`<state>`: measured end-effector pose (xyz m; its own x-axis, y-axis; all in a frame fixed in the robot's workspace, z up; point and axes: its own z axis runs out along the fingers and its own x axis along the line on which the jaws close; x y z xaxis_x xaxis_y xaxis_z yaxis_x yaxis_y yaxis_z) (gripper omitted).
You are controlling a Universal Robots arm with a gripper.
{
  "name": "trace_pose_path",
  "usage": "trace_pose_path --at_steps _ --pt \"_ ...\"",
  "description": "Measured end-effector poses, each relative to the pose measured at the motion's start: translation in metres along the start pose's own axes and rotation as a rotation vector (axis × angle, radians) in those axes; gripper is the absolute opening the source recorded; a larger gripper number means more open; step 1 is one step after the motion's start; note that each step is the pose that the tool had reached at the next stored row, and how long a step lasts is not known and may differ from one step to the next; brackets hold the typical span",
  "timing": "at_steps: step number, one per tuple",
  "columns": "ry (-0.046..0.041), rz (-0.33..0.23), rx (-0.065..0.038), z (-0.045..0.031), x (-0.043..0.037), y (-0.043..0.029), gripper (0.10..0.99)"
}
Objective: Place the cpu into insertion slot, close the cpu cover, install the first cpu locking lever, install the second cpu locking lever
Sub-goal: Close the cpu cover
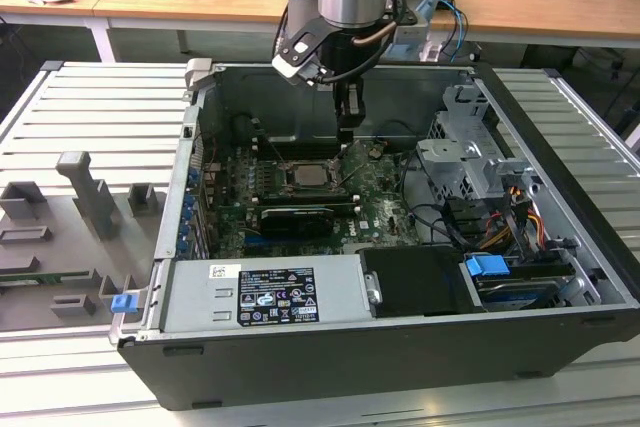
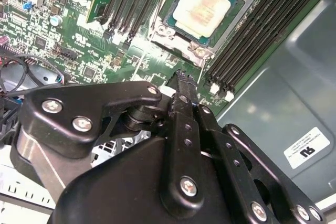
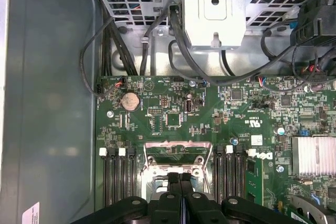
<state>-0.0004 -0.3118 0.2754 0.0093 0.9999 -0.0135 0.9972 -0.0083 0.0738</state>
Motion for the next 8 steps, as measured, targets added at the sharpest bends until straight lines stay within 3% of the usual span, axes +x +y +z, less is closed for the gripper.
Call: trace_pose_path --at_steps 8 --pt "0.0001 0.0 0.0 0.0005 0.0002 0.0064 0.106"
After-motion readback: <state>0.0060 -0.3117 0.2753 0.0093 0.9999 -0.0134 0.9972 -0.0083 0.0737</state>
